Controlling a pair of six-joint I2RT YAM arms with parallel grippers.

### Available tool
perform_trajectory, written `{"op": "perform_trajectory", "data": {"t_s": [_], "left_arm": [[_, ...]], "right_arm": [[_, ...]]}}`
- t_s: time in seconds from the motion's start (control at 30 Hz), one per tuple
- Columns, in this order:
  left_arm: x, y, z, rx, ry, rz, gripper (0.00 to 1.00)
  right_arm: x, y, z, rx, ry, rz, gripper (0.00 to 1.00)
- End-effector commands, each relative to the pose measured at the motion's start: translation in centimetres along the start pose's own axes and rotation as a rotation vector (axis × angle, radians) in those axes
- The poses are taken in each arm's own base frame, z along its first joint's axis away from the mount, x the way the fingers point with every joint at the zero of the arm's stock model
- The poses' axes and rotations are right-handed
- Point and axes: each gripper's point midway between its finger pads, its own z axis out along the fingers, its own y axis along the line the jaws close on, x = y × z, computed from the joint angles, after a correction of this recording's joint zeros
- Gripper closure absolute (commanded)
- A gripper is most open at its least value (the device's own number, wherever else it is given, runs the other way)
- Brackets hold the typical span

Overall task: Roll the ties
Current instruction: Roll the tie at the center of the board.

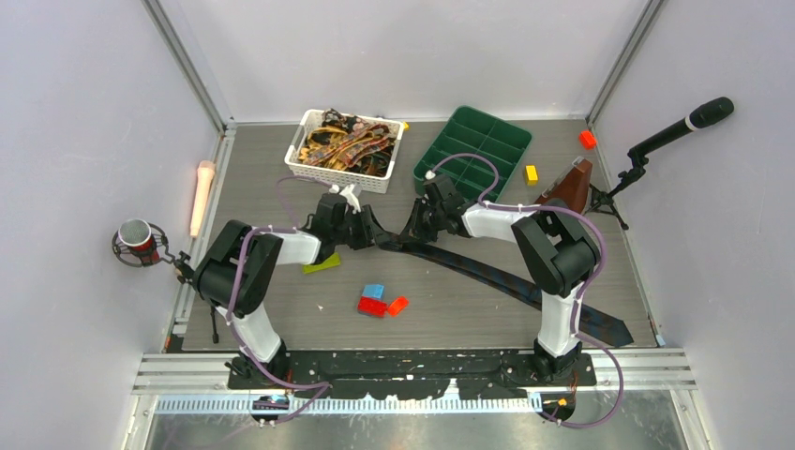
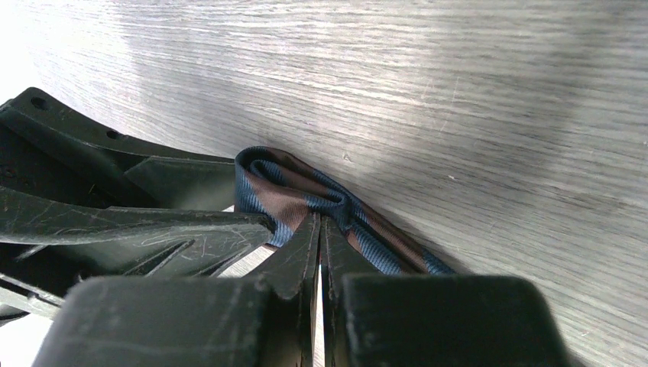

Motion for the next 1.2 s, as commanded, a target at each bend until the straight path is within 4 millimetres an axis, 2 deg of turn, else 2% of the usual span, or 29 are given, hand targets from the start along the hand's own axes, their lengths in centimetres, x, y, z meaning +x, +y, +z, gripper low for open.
{"op": "perform_trajectory", "data": {"t_s": [0.0,0.3,0.43,0.6,0.83,1.17], "left_arm": [[2.2,1.1,-0.1,-0.020,0.067,-0.020,0.61],[1.1,0.4,0.3,-0.002,0.048,-0.011,0.79],[0.6,0.5,0.0,-0.025,0.039,0.015,0.81],[-0.3,1.1,-1.3,-0.109,0.029,0.083,0.81],[-2.0,1.6,-3.0,-0.230,0.037,0.209,0.83],[-2.7,1.5,-4.7,-0.383,0.073,0.407,0.86]], "right_arm": [[-0.3,-0.8,0.1,0.033,-0.021,0.003,0.93],[-0.4,-0.2,-0.6,0.014,-0.028,-0.018,0.93],[-1.0,1.1,-2.0,-0.021,-0.057,-0.046,0.91],[-1.7,2.6,-4.7,-0.053,-0.112,-0.086,0.82],[-2.0,1.8,-7.4,0.004,-0.186,-0.099,0.76],[-2.0,0.1,-9.4,0.090,-0.236,-0.118,0.75]]}}
